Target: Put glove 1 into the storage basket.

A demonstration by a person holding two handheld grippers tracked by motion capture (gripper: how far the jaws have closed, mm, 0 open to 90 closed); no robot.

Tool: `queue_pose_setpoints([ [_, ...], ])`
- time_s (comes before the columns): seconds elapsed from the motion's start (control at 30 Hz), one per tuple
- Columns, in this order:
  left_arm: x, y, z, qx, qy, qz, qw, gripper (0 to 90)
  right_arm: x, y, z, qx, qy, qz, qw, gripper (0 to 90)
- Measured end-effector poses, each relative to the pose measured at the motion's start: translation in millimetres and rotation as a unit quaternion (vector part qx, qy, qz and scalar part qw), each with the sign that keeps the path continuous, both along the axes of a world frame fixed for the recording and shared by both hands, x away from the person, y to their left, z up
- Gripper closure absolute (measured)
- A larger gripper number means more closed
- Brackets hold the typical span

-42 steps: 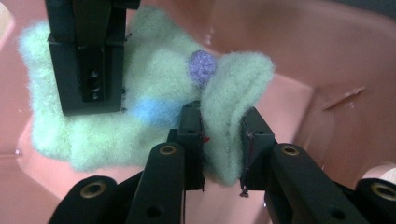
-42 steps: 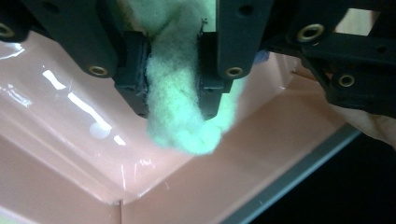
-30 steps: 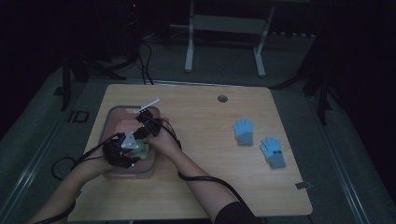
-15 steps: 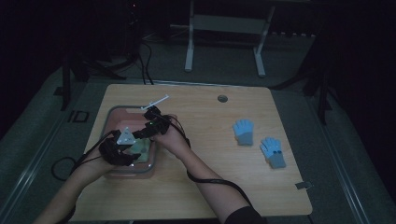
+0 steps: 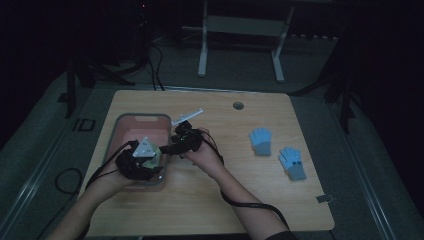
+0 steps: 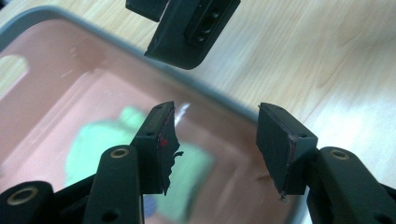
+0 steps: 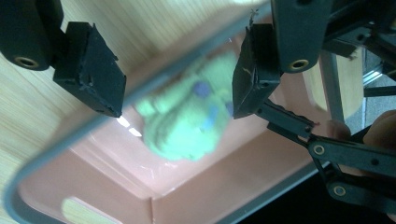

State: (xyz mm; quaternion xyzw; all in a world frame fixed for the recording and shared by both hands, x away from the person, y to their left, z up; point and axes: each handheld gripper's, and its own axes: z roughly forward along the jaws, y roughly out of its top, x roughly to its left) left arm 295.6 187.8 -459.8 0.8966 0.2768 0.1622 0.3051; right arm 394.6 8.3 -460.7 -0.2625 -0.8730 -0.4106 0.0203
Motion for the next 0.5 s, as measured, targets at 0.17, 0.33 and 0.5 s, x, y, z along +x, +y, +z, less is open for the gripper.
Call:
queue_pose_setpoints([
  [0.17,-2.2,-18.8,-2.0,-0.008,0.000,0.000,1.0000,40.4,-3.1,-24.0,-2.0,0.000,-0.002,-0.004,1.0000,30.6],
  [0.33,-3.0,-38.0,-1.1,-0.023,0.009,0.001,0.9997,18.5,-4.8,-47.4,-3.7,0.003,-0.004,-0.018,0.9998,28.8],
  [0.5,-4.8,-57.4,-4.6,-0.035,0.016,-0.019,0.9991,8.7,-5.8,-72.2,-4.8,0.008,-0.009,-0.031,0.9995,25.5],
])
